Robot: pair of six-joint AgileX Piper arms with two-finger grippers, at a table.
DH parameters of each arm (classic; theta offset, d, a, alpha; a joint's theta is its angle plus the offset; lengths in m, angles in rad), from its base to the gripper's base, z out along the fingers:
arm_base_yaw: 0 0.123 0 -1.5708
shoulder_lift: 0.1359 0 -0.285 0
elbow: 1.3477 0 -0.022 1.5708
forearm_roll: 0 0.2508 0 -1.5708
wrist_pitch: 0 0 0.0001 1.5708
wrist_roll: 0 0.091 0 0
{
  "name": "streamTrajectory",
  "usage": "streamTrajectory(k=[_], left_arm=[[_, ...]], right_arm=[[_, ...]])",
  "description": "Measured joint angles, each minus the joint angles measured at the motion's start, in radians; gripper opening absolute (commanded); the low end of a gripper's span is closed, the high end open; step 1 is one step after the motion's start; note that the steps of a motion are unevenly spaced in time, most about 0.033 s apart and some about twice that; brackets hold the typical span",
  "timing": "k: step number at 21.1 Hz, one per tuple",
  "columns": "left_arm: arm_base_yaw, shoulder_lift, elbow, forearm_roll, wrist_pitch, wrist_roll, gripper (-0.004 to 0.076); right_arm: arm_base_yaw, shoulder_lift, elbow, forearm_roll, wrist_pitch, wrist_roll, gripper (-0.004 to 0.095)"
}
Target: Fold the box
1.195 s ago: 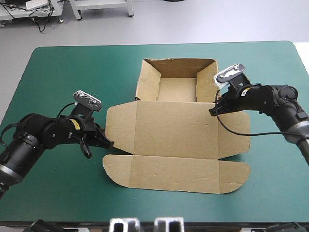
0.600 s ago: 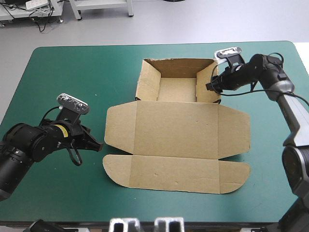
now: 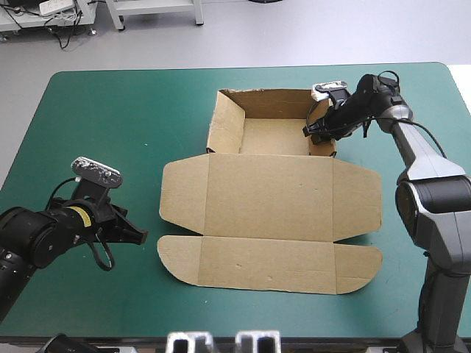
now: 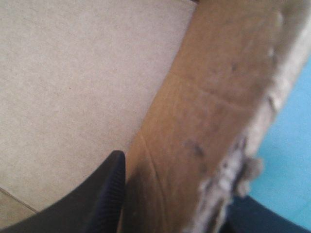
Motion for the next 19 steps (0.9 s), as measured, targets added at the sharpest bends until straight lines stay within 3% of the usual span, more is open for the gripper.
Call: streamTrajectory(k=[2, 9, 15, 19], left_arm=[[0.0, -0.009, 0.0, 0.0, 0.0, -0.002, -0.001], [0.0, -0.02, 0.001, 0.002, -0.003, -0.009, -0.001], [0.0, -0.024, 0.001, 0.002, -0.003, -0.01, -0.001], [0.0, -0.024, 0.001, -0.003, -0.002, -0.016, -0.001]], right_arm=[[-0.001, 0.006, -0.021, -0.005, 0.007, -0.025, -0.0022], [-0.073, 0.014, -0.238, -0.139, 0.089, -0.049, -0.0024], [-0.302, 0.014, -0.349, -0.267, 0.133, -0.013, -0.0024], [-0.459, 0.015, -0.351, -0.28, 0.152, -0.008, -0.0024]])
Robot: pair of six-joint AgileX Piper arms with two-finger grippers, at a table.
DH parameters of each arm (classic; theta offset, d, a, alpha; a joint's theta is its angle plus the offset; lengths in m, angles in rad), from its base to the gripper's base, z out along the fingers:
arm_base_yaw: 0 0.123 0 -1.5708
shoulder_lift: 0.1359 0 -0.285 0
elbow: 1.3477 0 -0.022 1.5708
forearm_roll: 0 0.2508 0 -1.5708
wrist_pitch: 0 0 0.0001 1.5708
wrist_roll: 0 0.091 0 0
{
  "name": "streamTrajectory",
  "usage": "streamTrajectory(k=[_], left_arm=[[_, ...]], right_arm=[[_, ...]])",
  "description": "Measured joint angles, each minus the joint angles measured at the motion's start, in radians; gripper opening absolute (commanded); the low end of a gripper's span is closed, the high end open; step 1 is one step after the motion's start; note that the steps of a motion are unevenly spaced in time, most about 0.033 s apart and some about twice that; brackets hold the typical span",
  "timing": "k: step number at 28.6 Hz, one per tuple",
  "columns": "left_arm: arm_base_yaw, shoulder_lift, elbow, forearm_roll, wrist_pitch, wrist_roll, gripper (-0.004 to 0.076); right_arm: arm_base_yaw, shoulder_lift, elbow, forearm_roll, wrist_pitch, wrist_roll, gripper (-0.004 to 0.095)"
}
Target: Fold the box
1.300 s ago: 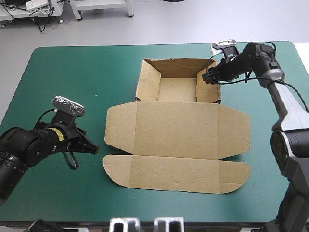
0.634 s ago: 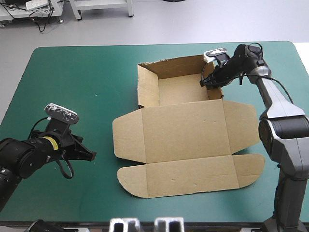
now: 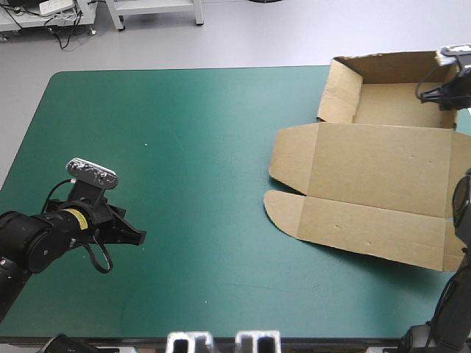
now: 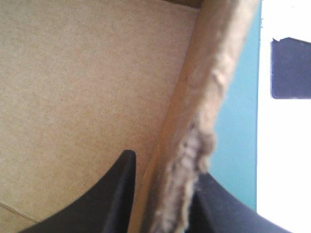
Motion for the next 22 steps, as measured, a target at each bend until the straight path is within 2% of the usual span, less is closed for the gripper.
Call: streamTrajectory(k=[6, 8, 9, 10, 12, 15, 17, 22], left_arm=[[0.0, 0.0, 0.0, -0.002, -0.001, -0.001, -0.001], [0.0, 0.0, 0.0, -0.002, -0.002, -0.001, -0.001], [0.0, 0.0, 0.0, -0.002, -0.002, -0.001, -0.001], [0.0, 0.0, 0.0, -0.002, -0.002, -0.002, -0.001], [0.0, 0.0, 0.0, -0.003, -0.002, -0.003, -0.001], [0.0, 0.0, 0.0, -0.009, -0.002, -0.004, -0.001], [0.0, 0.0, 0.0, -0.017, -0.002, -0.004, -0.001], [0.0, 0.0, 0.0, -0.025, -0.003, -0.004, -0.001]], right_arm=[[-0.149, 0.001, -0.001, 0.078, 0.02, -0.023, -0.0017], [-0.173, 0.001, -0.001, 0.101, 0.027, -0.057, 0.0042], [-0.181, 0.001, -0.001, 0.11, 0.029, -0.072, 0.0104], [-0.187, 0.001, -0.001, 0.115, 0.033, -0.083, 0.0278], [-0.191, 0.001, -0.001, 0.121, 0.039, -0.1, 0.0477], [-0.19, 0.001, -0.001, 0.124, 0.04, -0.1, 0.0685], [-0.19, 0.0, -0.002, 0.124, 0.038, -0.091, 0.0728], [-0.19, -0.031, -0.003, 0.124, 0.031, -0.082, 0.0687]])
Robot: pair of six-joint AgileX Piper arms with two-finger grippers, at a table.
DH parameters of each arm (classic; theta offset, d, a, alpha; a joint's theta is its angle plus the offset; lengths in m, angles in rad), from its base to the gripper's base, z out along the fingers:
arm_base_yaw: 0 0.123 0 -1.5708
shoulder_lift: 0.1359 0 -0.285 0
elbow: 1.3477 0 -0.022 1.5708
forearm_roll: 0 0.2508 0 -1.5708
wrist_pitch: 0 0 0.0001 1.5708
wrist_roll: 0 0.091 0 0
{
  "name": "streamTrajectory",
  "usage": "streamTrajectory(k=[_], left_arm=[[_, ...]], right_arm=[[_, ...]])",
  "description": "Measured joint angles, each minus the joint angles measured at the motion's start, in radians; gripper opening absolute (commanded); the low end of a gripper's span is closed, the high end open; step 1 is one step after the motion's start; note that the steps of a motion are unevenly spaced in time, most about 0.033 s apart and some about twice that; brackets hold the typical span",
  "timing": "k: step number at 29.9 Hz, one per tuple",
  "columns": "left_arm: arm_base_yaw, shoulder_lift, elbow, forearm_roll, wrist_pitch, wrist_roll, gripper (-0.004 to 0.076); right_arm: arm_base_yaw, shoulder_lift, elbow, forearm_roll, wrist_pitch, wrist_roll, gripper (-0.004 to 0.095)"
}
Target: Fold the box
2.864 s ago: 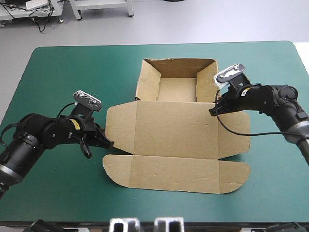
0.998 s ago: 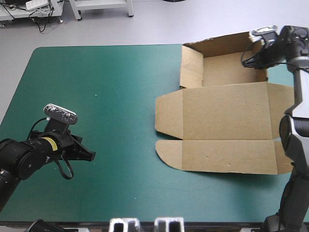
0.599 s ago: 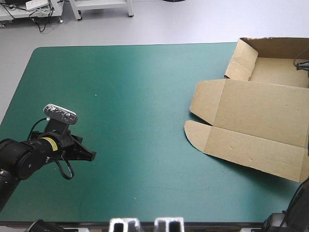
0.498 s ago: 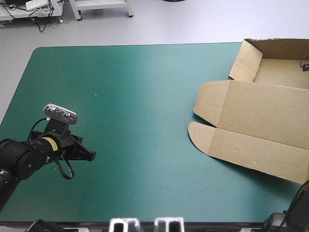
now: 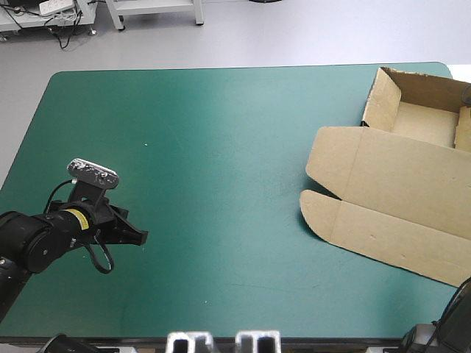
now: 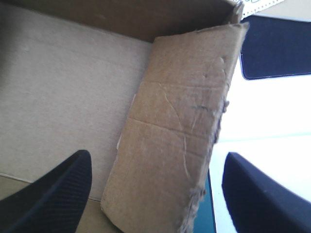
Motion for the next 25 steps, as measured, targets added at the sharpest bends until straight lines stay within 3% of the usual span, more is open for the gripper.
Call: streamTrajectory(k=[6, 11, 13, 16, 20, 25], left_arm=[[0.0, 0.0, 0.001, 0.0, -0.039, 0.0, -0.001], [0.0, 0.0, 0.001, 0.0, -0.068, 0.0, -0.001], [0.0, 0.0, 0.001, 0.0, -0.073, 0.002, -0.001], [0.0, 0.0, 0.002, 0.0, -0.076, 0.004, -0.001], [0.0, 0.0, 0.002, 0.0, -0.076, 0.004, -0.001], [0.0, 0.0, 0.002, -0.012, -0.076, 0.033, -0.001]], right_arm=[[-0.002, -0.136, -0.067, 0.15, 0.002, 0.0, 0.0581], [0.008, -0.267, -0.12, 0.415, 0.013, -0.071, 0.0283], [0.034, -0.314, -0.122, 0.47, 0.013, -0.095, 0.0156], [0.114, -0.378, -0.122, 0.464, 0.013, -0.105, -0.0015], [0.257, -0.446, -0.083, 0.41, 0.014, -0.108, -0.0024], [0.459, -0.54, 0.108, 0.335, 0.014, -0.126, -0.0024]])
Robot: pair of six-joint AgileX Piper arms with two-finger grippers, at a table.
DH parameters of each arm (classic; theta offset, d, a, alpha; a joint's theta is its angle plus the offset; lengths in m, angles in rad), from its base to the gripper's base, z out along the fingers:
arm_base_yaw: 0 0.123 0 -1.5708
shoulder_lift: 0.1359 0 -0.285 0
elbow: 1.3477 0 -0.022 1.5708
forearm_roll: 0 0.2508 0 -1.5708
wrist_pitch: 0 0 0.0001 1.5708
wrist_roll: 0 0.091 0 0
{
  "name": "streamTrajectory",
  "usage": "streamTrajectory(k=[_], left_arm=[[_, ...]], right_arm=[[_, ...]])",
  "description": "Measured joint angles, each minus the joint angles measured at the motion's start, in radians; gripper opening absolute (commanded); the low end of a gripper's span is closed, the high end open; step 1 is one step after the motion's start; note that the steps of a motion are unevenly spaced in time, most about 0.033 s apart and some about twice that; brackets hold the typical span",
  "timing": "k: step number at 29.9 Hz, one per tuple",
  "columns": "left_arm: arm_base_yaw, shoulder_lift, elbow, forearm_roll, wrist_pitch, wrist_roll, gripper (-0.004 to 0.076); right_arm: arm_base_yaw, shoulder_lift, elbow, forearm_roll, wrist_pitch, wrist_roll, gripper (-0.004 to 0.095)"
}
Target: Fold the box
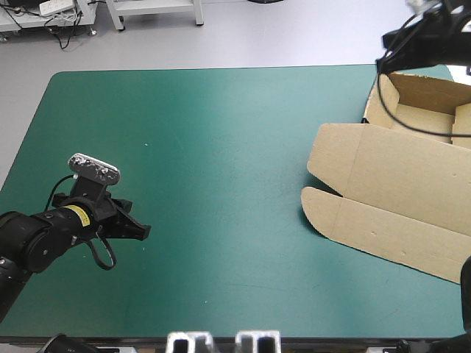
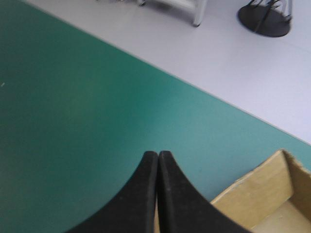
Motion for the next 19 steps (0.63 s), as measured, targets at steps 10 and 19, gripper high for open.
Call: streamTrajectory(k=[10, 19], left_arm=[[0.0, -0.002, 0.087, -0.045, -0.001, 0.081, -0.001], [0.0, -0.037, 0.181, -0.074, -0.036, 0.084, -0.001]], right_arm=[[0.206, -0.27, 0.611, -0.061, 0.0, -0.075, -0.0023], [0.212, -0.592, 1.087, -0.145, -0.149, -0.086, -0.0023]])
